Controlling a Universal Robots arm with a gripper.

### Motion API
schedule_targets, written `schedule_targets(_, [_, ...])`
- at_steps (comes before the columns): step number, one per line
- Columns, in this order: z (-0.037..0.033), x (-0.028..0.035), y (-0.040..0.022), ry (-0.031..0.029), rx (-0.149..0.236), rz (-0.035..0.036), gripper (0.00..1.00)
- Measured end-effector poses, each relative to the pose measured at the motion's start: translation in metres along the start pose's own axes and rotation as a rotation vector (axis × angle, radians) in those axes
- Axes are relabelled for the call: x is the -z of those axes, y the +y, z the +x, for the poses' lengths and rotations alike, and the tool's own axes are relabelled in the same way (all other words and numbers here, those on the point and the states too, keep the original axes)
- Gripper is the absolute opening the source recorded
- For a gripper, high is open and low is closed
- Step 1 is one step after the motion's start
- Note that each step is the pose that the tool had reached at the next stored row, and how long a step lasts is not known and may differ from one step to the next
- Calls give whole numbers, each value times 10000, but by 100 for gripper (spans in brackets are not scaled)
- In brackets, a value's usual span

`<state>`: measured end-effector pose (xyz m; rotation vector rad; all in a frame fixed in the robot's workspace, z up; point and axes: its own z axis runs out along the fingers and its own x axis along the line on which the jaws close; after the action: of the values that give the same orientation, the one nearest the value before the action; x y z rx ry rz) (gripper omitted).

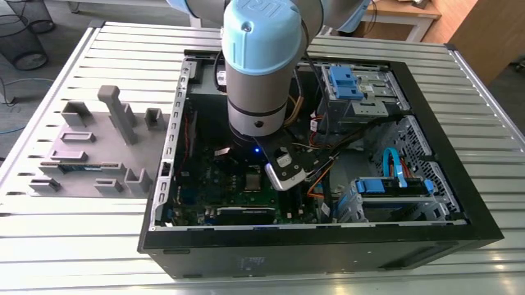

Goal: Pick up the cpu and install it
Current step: 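Place the cpu into insertion slot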

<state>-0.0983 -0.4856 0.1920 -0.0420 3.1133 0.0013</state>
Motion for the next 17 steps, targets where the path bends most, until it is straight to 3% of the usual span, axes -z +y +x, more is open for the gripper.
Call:
schedule_targets(12, [-2, 53, 0, -2, 1, -3, 40])
schedule_targets(17, [-44, 51, -1, 0, -25, -1, 40])
